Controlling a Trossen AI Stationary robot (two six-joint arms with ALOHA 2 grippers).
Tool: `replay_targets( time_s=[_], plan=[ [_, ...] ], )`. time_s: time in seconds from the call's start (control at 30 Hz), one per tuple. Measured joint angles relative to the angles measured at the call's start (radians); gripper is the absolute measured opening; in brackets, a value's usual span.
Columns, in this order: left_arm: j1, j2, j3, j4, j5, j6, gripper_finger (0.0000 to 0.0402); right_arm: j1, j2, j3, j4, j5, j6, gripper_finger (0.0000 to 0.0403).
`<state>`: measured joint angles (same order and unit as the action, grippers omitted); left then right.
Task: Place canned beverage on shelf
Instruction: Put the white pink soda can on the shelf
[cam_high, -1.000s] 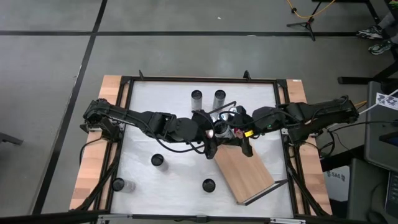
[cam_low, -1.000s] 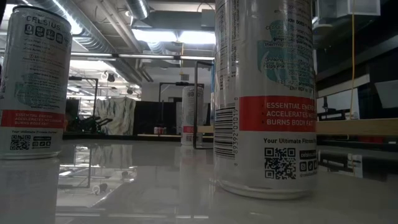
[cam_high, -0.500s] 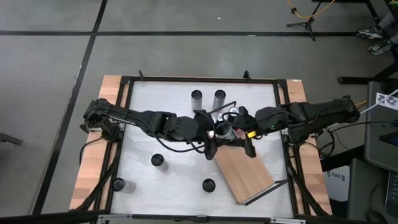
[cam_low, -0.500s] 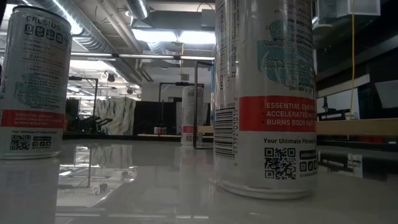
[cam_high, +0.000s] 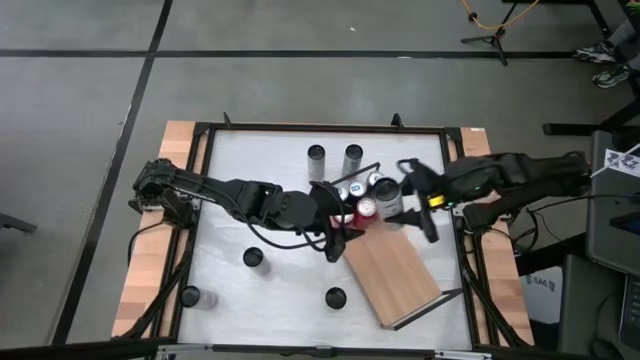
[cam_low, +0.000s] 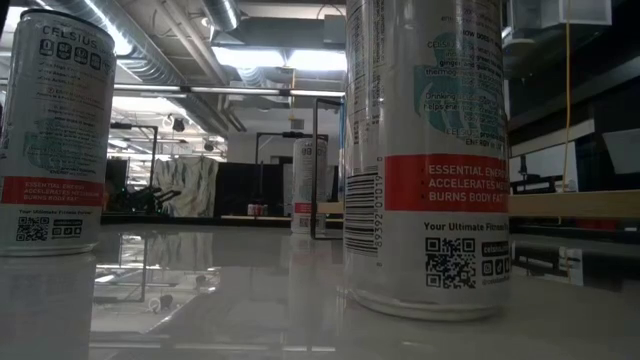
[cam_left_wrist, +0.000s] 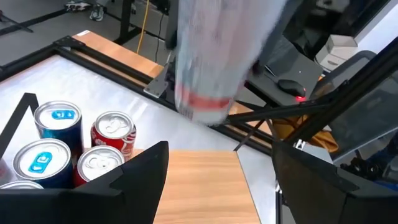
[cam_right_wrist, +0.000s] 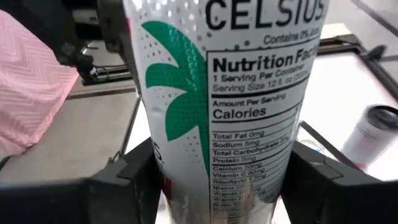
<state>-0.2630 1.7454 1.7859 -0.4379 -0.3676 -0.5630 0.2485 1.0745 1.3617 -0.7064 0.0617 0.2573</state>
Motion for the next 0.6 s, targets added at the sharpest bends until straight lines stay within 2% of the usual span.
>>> replay_targets(
  time_s=[0.1,0.27,0.37,0.5,0.6],
  plan=[
    [0.0,0.0,0.0,-0.001,-0.003,0.0,0.0279,0.0,-0.051,0.0,-0.026,0.0,-0.014,0.0236],
    [0.0,0.0,0.0,0.002,-0.016,0.0,0.0279,0.0,-0.17,0.002,-0.109,0.056,-0.055,0.0237],
    [0.001,0.0,0.0,0.002,-0.019,-0.001,0.0279,0.0,-0.232,-0.044,-0.153,0.089,-0.063,0.0236],
    [0.002,0.0,0.0,0.004,-0.023,-0.002,0.0279,0.0,-0.375,-0.202,-0.109,0.129,-0.055,0.0237],
    [0.002,0.001,0.0,0.005,-0.026,-0.002,0.0279,0.0,-0.5,-0.374,0.017,0.129,-0.052,0.0238]
  ],
)
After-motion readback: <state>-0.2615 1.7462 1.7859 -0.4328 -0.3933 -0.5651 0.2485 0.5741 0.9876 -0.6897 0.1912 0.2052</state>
